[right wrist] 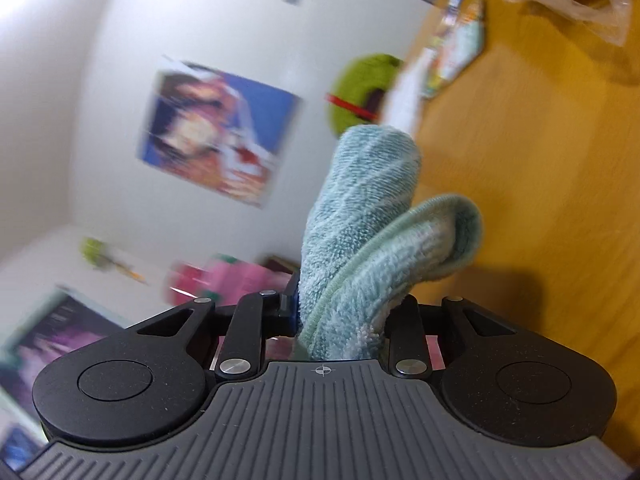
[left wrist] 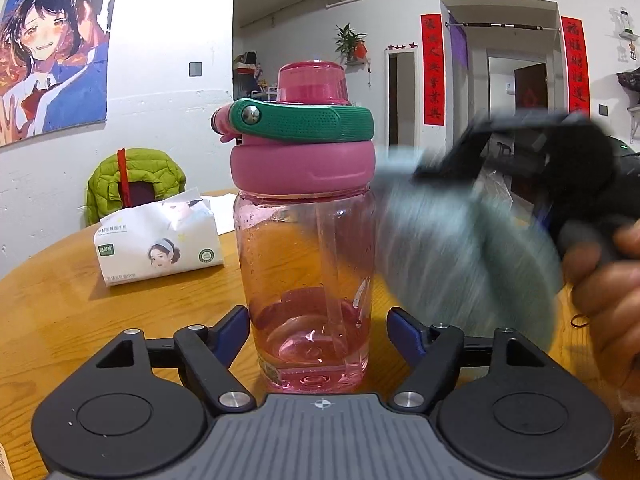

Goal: Clean container
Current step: 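Sweep the towel in the right gripper across the bottle's body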

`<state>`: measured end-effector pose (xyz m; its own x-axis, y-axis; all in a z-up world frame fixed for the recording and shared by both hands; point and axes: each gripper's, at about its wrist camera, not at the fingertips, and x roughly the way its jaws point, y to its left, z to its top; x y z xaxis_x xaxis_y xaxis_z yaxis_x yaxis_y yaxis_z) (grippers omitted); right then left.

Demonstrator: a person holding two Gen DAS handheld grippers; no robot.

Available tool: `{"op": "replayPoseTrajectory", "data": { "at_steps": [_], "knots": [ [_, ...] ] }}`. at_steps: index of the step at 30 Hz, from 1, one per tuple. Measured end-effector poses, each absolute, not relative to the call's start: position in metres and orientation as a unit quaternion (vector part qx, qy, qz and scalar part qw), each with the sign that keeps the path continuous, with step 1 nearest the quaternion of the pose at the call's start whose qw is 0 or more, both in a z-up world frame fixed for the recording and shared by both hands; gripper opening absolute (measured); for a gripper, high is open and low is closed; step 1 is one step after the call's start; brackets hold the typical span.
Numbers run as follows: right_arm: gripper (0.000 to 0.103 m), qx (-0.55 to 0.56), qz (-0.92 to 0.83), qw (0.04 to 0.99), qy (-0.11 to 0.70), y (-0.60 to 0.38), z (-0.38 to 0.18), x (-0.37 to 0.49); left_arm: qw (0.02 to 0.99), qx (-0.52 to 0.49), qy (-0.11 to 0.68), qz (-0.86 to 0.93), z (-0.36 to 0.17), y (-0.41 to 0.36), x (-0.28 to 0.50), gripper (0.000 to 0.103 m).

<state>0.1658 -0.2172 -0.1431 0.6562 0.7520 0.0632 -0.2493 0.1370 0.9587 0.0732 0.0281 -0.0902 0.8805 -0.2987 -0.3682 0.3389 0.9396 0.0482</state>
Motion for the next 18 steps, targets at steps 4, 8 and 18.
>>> {"op": "replayPoseTrajectory", "data": {
  "at_steps": [4, 8, 18],
  "knots": [
    [0.031, 0.640, 0.385, 0.633, 0.204, -0.222, -0.161, 0.170, 0.969, 0.072, 0.179, -0.158, -0.091, 0.023, 0.071, 0.073],
    [0.031, 0.610, 0.337, 0.657, 0.286, -0.207, -0.170, 0.176, 0.969, 0.067, 0.178, -0.160, -0.091, 0.025, 0.071, 0.073],
    [0.032, 0.593, 0.356, 0.683, 0.235, -0.212, -0.153, 0.168, 0.969, 0.068, 0.178, -0.159, -0.092, 0.025, 0.072, 0.073]
  ]
}}
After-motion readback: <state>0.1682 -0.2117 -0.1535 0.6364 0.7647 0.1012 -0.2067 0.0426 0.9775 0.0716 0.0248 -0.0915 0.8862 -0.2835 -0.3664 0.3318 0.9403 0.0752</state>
